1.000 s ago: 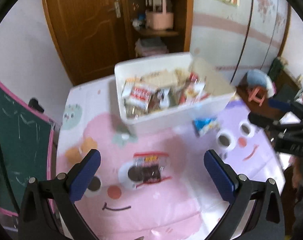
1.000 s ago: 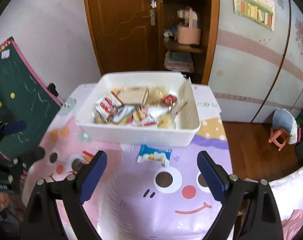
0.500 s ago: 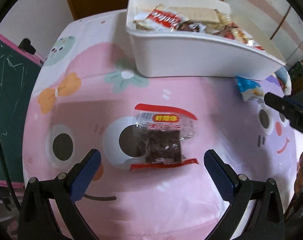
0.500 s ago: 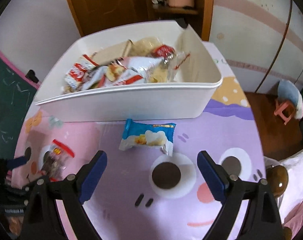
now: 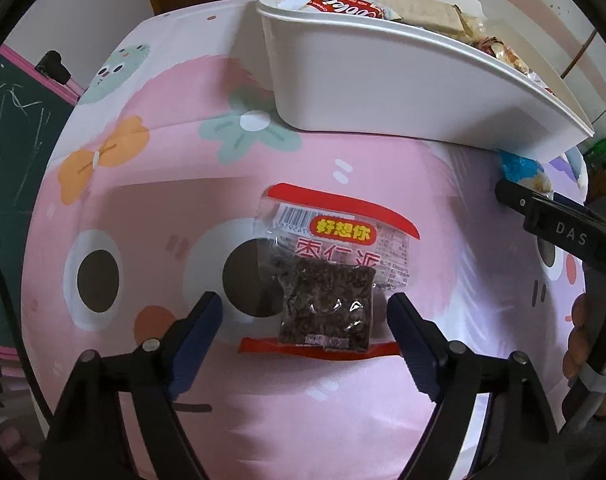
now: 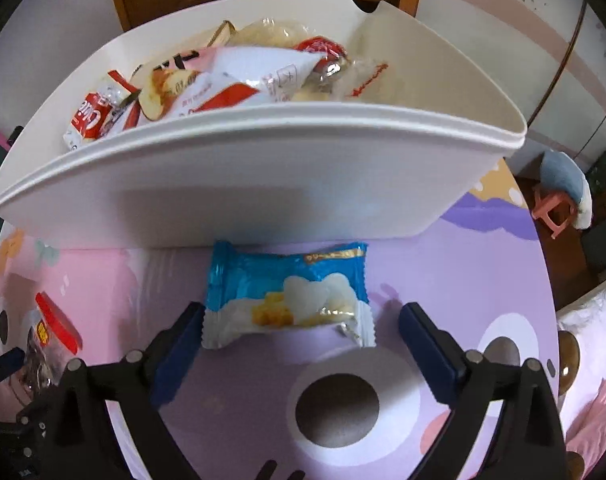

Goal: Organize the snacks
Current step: 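Grasp the red-topped dried-fruit bag with the left tool while the right tool grasps the blue-white snack, then carry both packets over the white basket and open both tools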

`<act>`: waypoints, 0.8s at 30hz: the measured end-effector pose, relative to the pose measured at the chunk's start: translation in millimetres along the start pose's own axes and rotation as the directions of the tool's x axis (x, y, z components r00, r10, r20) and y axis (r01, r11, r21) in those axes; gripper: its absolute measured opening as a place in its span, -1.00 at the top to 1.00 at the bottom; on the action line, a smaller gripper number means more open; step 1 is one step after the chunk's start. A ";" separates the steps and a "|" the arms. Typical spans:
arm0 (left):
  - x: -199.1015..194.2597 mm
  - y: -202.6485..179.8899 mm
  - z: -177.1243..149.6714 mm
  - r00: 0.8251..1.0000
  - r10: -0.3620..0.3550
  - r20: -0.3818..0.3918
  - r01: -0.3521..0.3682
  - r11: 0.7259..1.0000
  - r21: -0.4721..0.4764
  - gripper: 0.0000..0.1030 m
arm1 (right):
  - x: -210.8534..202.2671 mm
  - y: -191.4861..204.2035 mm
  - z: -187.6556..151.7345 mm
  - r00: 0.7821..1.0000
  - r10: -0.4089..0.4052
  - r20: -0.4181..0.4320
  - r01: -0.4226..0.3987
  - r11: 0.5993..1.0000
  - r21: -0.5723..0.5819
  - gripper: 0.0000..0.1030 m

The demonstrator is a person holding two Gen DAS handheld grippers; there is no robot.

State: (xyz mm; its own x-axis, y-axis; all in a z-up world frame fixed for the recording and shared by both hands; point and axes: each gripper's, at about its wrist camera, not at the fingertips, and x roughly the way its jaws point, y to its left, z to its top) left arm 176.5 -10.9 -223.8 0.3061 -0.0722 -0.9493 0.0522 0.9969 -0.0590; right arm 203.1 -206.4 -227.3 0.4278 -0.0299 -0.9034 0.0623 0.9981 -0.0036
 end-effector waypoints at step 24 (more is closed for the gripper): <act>-54.6 1.9 -13.5 0.992 -0.065 0.104 0.067 0.998 -0.014 0.26 | -94.5 -10.7 -51.6 0.976 0.184 0.117 -0.189 0.982 0.030 0.23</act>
State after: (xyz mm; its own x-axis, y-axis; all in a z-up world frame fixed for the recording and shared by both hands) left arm 147.1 -4.6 -176.3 0.3988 -0.1397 -0.9063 0.0595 0.9902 -0.1265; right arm 115.4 -211.4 -164.0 0.5348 0.1481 -0.8319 0.0078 0.9836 0.1801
